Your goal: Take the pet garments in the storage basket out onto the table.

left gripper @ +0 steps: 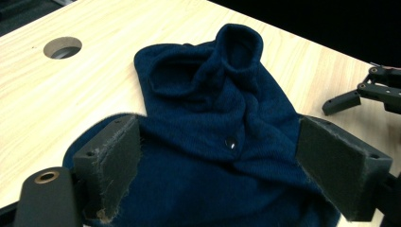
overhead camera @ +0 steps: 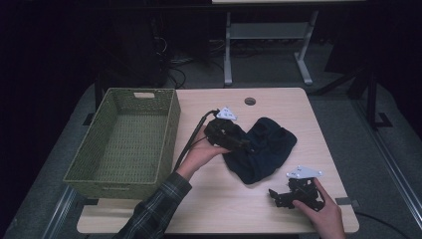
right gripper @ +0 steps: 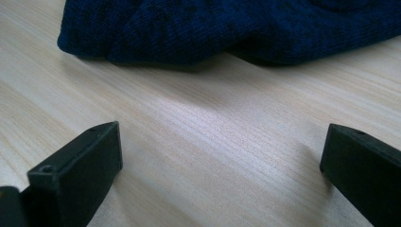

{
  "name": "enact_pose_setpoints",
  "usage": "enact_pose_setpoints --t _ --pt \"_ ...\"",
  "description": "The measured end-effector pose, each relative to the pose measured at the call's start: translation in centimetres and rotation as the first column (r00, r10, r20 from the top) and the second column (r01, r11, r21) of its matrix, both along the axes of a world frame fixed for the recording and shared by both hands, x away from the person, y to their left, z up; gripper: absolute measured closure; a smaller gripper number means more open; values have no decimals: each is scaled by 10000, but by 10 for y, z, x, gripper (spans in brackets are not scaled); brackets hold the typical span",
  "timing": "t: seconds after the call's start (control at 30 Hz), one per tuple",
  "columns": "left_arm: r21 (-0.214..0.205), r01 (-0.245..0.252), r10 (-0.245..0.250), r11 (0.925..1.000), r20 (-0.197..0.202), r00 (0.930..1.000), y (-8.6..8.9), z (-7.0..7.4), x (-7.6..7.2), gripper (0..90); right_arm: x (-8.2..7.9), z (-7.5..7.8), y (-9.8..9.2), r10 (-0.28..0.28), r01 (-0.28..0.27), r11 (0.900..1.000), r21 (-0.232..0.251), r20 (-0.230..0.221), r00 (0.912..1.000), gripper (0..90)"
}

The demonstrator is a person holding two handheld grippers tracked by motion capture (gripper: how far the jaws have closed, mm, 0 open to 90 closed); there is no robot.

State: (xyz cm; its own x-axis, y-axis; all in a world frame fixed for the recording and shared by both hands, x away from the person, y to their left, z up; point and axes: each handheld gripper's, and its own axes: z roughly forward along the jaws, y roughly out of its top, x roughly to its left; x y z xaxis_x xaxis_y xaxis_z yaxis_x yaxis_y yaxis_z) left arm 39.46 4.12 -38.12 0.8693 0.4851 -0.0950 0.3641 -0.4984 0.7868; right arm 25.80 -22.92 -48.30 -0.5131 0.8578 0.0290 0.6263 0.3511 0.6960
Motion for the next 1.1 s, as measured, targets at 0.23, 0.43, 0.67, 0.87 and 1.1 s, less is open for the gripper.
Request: enact_pose_setpoints --t 0.23,0.43,0.67,0.87,1.1 --pt "-211 -200 204 9996 172 9996 17 -3 -14 145 0 0 0 7 -7 10000 -1 -2 10000 0" --pt "-252 -416 423 9988 309 9986 28 0 -23 144 0 0 0 23 -23 10000 -2 7 10000 0" --pt "-180 -507 515 9986 473 9976 41 -4 -35 145 0 0 0 16 -16 10000 0 0 10000 0" --pt "-177 -605 613 9980 500 9969 50 -11 -46 145 0 0 0 16 -16 10000 -2 1 10000 0" --pt "79 -781 777 9969 453 9959 57 -26 -56 146 0 0 0 5 -5 10000 11 4 10000 0"
